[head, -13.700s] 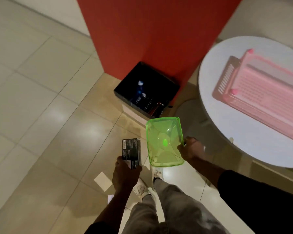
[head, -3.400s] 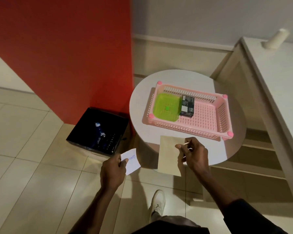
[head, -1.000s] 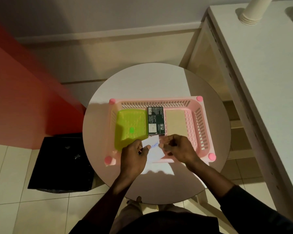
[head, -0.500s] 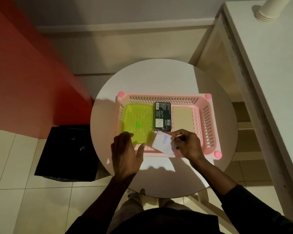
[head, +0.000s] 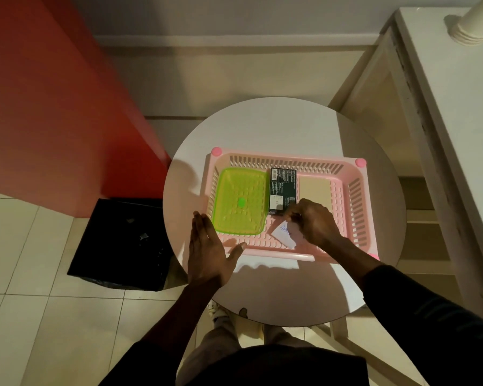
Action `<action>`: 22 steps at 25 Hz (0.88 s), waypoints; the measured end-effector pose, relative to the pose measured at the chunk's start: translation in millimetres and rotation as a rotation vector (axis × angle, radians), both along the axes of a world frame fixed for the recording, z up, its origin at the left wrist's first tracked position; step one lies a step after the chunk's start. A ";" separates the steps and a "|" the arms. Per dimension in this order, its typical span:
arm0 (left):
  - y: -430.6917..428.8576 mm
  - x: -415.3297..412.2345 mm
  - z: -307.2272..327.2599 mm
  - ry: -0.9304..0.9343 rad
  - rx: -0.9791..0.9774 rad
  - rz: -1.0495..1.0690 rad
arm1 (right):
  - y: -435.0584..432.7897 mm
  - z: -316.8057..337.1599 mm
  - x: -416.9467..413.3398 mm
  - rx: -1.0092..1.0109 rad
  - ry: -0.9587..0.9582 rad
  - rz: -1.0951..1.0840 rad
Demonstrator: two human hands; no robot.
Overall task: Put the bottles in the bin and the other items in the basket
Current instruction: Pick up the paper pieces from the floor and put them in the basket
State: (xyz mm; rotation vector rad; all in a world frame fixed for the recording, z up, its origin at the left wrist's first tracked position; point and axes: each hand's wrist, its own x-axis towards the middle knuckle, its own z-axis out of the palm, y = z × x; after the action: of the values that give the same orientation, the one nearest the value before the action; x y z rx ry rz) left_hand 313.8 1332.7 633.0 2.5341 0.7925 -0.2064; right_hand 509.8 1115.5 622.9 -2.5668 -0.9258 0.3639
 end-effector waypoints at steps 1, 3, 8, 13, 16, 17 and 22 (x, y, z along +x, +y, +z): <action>1.4 -0.1 0.8 -0.003 -0.007 0.001 | 8.6 3.0 0.0 -0.017 -0.027 0.096; 0.0 0.1 2.0 -0.013 -0.024 0.007 | 23.0 4.2 -2.1 -0.064 -0.086 0.264; -0.9 -0.6 2.5 -0.015 -0.032 0.026 | 44.4 -9.5 -14.2 -0.115 -0.180 0.403; -0.1 -1.9 2.6 -0.038 -0.034 0.029 | 31.7 -7.8 -23.5 -0.090 -0.213 0.233; -0.6 -4.1 1.1 -0.055 -0.041 0.036 | 12.5 -14.1 -26.9 -0.176 -0.101 0.253; -1.1 -3.9 1.3 -0.056 -0.040 0.037 | 8.8 -14.5 -27.7 -0.204 -0.059 0.267; -1.1 -2.5 -0.8 -0.071 -0.057 0.055 | 12.4 -5.3 -20.4 -0.232 0.047 0.255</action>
State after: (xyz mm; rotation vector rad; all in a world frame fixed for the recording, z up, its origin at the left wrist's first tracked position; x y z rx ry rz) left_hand 311.3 1331.6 632.2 2.4486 0.8163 -0.1180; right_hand 489.4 1127.9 617.6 -2.6341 -1.2644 0.6350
